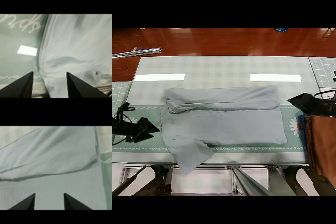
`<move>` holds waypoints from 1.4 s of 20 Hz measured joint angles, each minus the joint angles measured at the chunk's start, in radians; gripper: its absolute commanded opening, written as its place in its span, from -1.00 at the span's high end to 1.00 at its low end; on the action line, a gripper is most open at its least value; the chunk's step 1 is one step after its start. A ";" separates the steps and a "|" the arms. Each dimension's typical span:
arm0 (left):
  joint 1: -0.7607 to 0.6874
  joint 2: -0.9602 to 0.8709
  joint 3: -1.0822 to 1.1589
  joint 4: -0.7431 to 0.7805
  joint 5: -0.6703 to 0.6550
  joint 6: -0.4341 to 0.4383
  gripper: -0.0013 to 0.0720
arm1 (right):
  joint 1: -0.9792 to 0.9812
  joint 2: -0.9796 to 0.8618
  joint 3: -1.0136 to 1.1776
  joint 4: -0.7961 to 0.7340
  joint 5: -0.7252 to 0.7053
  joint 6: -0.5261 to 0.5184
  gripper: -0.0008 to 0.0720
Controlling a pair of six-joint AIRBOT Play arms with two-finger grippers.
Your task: Fold the shirts.
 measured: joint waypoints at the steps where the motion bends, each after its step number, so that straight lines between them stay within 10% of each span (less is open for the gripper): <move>1: -0.013 0.011 -0.029 0.016 -0.001 0.001 -0.42 | -0.001 0.018 -0.018 0.002 0.002 -0.003 -0.16; 16: -0.249 -0.034 -0.186 -0.022 0.060 -0.002 -0.42 | -0.002 0.066 -0.065 0.078 -0.016 -0.006 -0.16; 17: -0.266 -0.050 -0.187 -0.026 0.057 -0.005 -0.25 | -0.002 0.066 -0.065 0.086 -0.016 -0.003 -0.16; 19: -0.298 -0.077 -0.188 -0.015 0.078 -0.009 0.88 | -0.006 0.066 -0.064 0.101 -0.016 -0.002 -0.16; 28: -0.344 -0.102 -0.172 -0.022 0.095 -0.022 0.90 | -0.123 0.067 -0.126 -0.299 0.113 0.169 -0.16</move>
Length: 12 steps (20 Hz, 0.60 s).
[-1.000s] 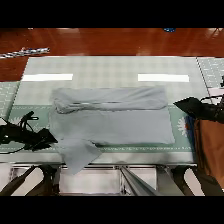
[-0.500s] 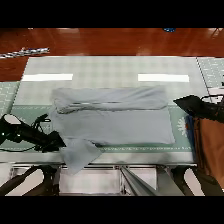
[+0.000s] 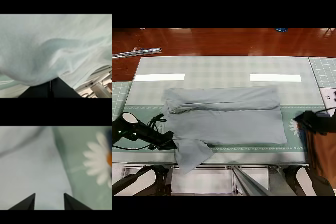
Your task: Fold the shirts.
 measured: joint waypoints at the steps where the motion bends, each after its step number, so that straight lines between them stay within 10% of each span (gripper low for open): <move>1: 0.000 0.000 0.001 -0.001 0.000 -0.002 0.90 | -0.003 0.000 -0.035 -0.037 0.008 0.020 -0.16; 12: -0.002 -0.001 0.001 -0.038 -0.003 -0.016 0.90 | -0.007 -0.126 -0.169 -0.093 0.018 0.052 -0.16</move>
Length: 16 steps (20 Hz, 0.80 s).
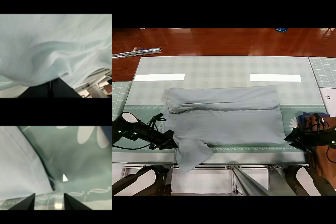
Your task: Fold the shirts.
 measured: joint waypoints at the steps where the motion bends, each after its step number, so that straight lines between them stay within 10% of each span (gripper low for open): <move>1: 0.000 0.000 0.000 -0.001 0.001 0.000 0.90 | 0.008 -0.014 -0.001 0.000 -0.009 -0.003 -0.16; 7: 0.000 0.000 0.000 -0.024 0.018 -0.004 0.90 | 0.096 -0.117 -0.002 0.090 -0.100 -0.003 -0.10; 10: 0.000 0.000 0.000 -0.029 0.022 -0.004 0.90 | 0.111 -0.176 -0.003 0.209 -0.195 -0.079 0.90; 16: 0.000 0.013 0.065 -0.042 0.010 -0.003 0.90 | 0.117 -0.214 0.056 0.370 -0.154 -0.253 0.90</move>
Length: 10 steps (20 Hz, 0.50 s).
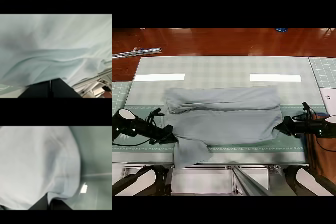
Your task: Fold the shirts.
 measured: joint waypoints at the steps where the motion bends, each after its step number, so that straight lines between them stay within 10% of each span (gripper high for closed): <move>1: 0.000 0.007 0.025 -0.008 -0.008 0.000 0.90 | 0.000 -0.002 0.025 0.009 0.010 -0.006 0.90; 10: 0.000 -0.064 0.364 -0.124 -0.014 -0.020 0.90 | 0.003 -0.068 0.259 0.092 0.003 -0.003 0.90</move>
